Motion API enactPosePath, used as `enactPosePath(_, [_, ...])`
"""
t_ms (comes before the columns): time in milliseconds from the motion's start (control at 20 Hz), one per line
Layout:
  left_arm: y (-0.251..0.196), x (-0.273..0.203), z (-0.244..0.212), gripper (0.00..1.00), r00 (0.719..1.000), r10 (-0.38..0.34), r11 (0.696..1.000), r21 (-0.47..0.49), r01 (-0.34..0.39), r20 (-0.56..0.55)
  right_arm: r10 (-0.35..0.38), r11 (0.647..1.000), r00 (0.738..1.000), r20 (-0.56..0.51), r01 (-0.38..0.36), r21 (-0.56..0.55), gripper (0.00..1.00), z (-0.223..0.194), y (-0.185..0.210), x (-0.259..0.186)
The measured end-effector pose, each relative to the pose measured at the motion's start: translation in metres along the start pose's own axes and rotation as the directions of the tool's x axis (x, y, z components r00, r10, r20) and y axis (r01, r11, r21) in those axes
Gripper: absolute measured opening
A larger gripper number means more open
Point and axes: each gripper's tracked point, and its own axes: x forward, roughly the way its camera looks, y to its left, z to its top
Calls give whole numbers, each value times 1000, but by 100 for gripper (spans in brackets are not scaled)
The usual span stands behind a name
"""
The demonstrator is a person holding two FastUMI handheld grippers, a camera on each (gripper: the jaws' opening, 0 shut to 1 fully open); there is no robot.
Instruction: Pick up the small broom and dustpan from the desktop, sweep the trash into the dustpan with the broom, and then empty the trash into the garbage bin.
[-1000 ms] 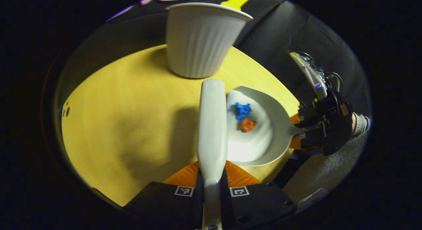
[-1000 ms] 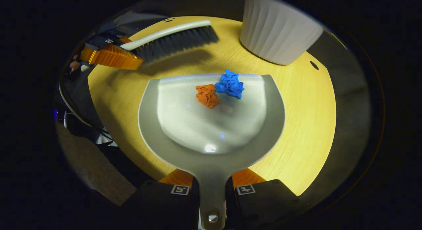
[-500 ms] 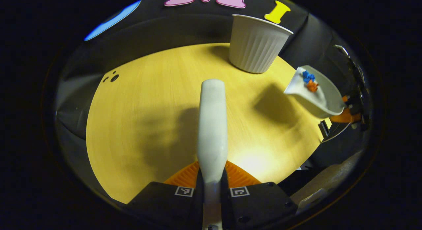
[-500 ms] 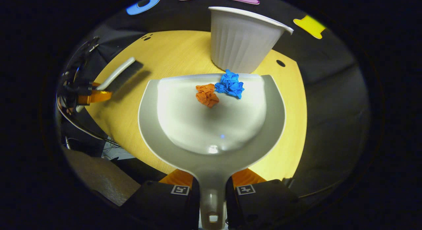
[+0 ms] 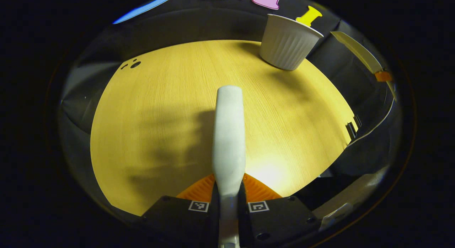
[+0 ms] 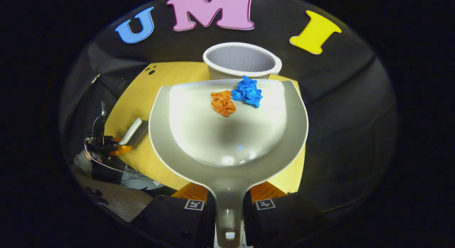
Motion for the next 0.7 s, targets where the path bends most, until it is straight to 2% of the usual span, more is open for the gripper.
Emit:
enactPosePath(150, [3, -1, -3, 26, 1000, -3, 1000, 2, 3, 5, -88, 996, 996, 30, 89, -13, 37, 45, -40, -10])
enactPosePath(350, [4, -3, -9, 26, 1000, -10, 1000, 3, 10, 13, -223, 970, 974, 34, 225, -92, 37, 98, -85, -3])
enactPosePath(500, [6, -4, -10, 26, 1000, 0, 1000, -1, 0, 15, -262, 954, 965, 10, 261, -151, 37, 124, -96, 9])
enactPosePath(700, [11, -4, -17, 24, 1000, 5, 999, -31, -5, 16, -329, 910, 944, -29, 308, -277, 36, 149, -110, 26])
